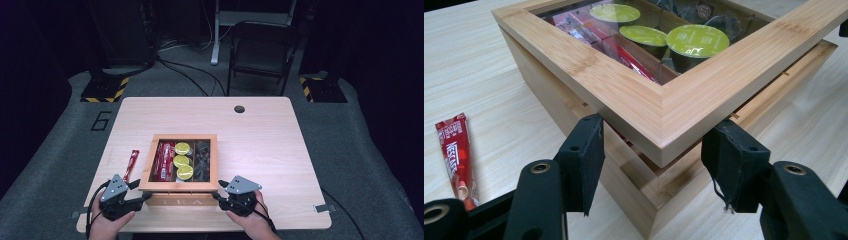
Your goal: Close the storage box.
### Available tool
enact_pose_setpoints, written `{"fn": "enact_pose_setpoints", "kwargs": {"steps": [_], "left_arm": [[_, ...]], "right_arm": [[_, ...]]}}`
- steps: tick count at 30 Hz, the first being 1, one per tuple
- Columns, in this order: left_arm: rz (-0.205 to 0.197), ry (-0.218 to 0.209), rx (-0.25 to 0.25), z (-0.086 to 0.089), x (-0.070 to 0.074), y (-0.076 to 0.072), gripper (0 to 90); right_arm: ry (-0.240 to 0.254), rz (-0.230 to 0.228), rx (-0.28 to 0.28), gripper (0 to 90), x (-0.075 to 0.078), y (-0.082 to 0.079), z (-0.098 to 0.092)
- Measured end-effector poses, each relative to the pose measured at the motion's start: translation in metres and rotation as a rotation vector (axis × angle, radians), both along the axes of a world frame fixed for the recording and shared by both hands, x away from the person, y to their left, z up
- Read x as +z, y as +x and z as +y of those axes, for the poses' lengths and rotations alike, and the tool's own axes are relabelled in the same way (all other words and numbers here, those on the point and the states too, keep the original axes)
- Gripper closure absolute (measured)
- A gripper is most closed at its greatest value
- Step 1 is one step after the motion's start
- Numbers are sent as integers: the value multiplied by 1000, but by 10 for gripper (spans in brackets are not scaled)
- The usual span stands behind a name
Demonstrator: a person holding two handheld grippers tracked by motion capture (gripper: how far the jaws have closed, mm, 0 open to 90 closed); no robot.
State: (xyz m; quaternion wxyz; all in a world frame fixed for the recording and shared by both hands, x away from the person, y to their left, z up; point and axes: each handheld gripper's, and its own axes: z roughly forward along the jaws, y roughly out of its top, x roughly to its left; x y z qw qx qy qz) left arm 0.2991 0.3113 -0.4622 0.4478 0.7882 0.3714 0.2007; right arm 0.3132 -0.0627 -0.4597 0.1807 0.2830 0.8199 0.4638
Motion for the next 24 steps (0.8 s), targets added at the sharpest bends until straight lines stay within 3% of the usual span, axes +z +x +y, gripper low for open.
{"fn": "enact_pose_setpoints", "kwargs": {"steps": [15, 24], "left_arm": [[58, 46, -1, -6, -7, 1, 393], [73, 40, 1, -7, -8, 1, 362]], "right_arm": [[-30, 47, 16, 541, -7, 0, 0], [-52, 54, 24, 536, -8, -1, 1]]}}
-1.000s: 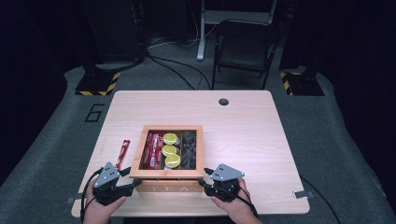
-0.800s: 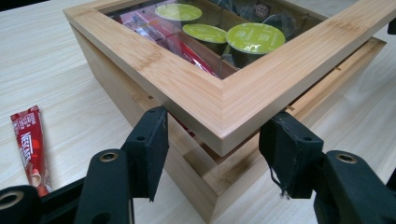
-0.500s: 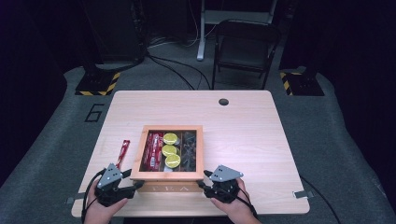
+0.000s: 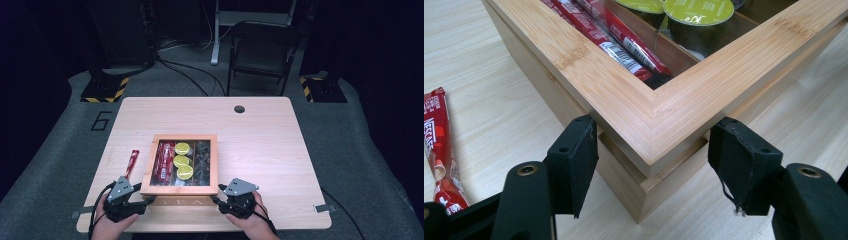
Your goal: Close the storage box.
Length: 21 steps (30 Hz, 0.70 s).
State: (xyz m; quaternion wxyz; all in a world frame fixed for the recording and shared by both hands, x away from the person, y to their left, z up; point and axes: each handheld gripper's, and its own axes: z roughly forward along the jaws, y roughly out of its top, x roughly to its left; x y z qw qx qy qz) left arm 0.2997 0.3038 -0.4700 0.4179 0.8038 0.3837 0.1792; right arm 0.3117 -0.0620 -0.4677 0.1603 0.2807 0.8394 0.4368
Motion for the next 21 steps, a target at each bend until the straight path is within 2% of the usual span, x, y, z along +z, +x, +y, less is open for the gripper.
{"fn": "enact_pose_setpoints", "kwargs": {"steps": [1, 4, 6, 8, 11, 15, 18, 21], "left_arm": [[-9, -3, 3, 0, 0, 0, 359], [20, -11, -5, 0, -1, 0, 337], [26, 10, -7, 0, -2, 0, 329], [38, 28, 5, -2, -4, -1, 313], [26, -7, 16, 1, -2, -3, 308], [16, -16, 25, 3, 0, -4, 305], [13, -23, 5, 2, 3, -5, 306], [-8, -42, -3, 3, 7, -6, 306]], "right_arm": [[2, 0, -2, 536, 0, 0, 0], [-2, 5, 5, 537, -1, 1, 0], [-22, 16, 8, 535, -1, 1, 1], [-24, 24, 24, 485, -2, 2, 1], [-13, 22, 26, 451, 2, 3, 0], [14, 16, -3, 447, 4, 4, -4], [29, 8, -2, 446, 7, 5, -6], [42, 1, 2, 445, 8, 4, -7]]}}
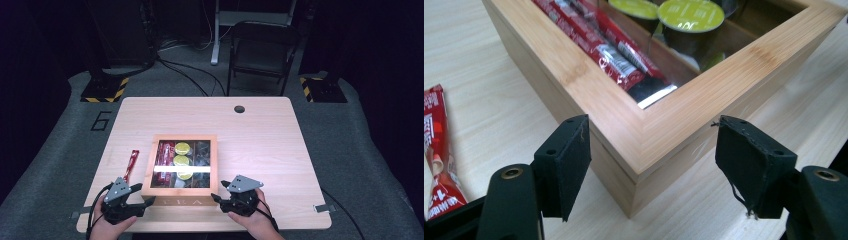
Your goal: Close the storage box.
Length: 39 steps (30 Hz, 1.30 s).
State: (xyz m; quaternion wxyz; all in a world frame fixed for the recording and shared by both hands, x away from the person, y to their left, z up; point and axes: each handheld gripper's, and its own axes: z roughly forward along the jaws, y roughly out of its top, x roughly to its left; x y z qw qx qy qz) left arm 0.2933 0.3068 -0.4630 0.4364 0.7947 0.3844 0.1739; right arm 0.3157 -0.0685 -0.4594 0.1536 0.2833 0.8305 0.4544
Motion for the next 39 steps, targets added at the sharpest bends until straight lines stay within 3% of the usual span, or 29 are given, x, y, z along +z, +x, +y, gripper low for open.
{"fn": "enact_pose_setpoints", "kwargs": {"steps": [8, 14, 24, 29, 33, 39], "left_arm": [[-21, -42, 6, 8, 10, -2, 327], [-40, -68, 42, 13, 11, -1, 339], [-44, -63, 82, 25, 12, 4, 351], [-55, -63, 125, 29, 15, 7, 352], [-42, -51, 162, 34, 20, 12, 351], [-47, -69, 219, 45, 17, 17, 351]], "right_arm": [[22, -8, -6, 444, 3, 2, 0], [30, -28, -16, 444, 12, 4, -4], [50, -34, -70, 440, 16, 13, -18], [59, -21, -103, 432, 17, 16, -24], [58, -35, -114, 427, 20, 18, -27], [52, -46, -147, 427, 22, 25, -39]]}}
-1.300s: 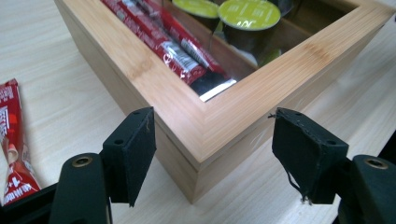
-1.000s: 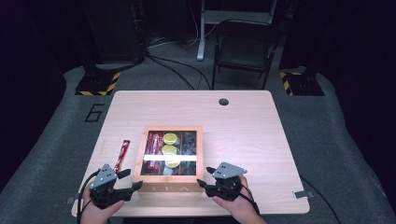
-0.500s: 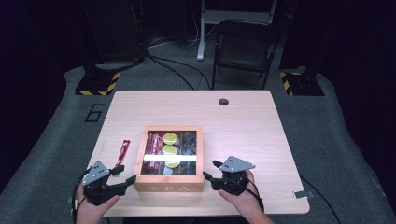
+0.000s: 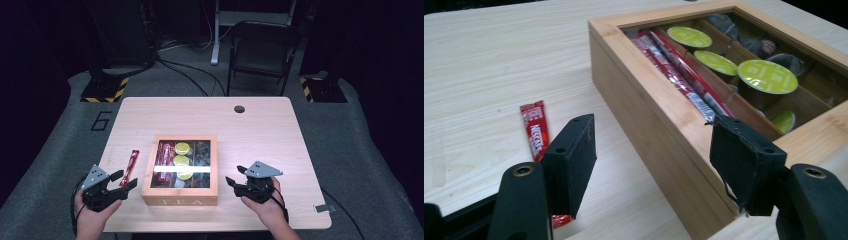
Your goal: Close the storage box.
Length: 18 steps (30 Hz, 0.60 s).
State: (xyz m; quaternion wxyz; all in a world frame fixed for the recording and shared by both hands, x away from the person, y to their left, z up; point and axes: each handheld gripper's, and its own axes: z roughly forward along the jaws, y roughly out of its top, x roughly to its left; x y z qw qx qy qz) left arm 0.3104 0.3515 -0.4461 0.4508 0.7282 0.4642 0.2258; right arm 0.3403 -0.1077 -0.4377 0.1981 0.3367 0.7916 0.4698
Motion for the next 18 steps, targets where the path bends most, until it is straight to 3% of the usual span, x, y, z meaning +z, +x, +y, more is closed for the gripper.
{"fn": "enact_pose_setpoints", "kwargs": {"steps": [6, 10, 18], "left_arm": [[12, -2, 41, 13, -9, 3, 351], [13, 35, 59, 18, -15, 6, 351], [70, 51, 63, 23, -28, 14, 351]], "right_arm": [[3, 8, -40, 427, -4, 6, -8], [-7, 5, -56, 428, -10, 10, -11], [-19, 54, -76, 428, -27, 21, -11]]}}
